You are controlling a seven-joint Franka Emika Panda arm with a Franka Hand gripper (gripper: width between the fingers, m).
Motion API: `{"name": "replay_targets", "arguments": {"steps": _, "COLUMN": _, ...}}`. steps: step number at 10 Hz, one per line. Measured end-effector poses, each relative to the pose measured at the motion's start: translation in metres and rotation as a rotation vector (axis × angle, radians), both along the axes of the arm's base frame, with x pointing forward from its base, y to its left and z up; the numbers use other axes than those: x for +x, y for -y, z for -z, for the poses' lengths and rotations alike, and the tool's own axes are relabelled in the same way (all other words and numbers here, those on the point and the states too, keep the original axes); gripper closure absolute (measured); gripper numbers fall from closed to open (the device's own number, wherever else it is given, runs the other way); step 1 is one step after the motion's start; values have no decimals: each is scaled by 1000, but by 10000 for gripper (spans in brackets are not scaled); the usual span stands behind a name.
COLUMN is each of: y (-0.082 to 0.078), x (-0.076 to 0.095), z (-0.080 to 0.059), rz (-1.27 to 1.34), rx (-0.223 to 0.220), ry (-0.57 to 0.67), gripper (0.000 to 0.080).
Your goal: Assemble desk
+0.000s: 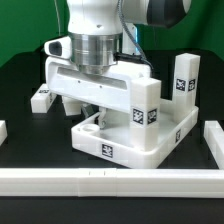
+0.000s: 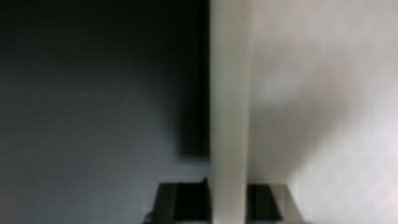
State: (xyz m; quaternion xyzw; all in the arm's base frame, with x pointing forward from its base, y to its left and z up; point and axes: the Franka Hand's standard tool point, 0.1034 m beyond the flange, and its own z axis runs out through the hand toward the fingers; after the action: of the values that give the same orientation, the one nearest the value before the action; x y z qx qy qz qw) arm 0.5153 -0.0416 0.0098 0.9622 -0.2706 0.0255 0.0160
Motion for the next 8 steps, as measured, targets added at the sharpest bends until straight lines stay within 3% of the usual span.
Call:
{"name": "replay_targets", "arguments": {"steps": 1, "y": -10, "x": 6, "z": 1, "rz": -52, "rx": -1, "ry": 3, "gripper": 738}}
{"name": "replay_targets", "arguments": {"steps": 6, "y": -9, "x": 10, "z": -1, "rz": -313, "rx": -20, "ry": 2, "gripper": 738}}
{"name": "replay_targets", "arguments": {"steps": 8, "y": -17, "x": 19, "z": -2, "rz": -440, "rx": -39, "ry": 10, "gripper": 738}}
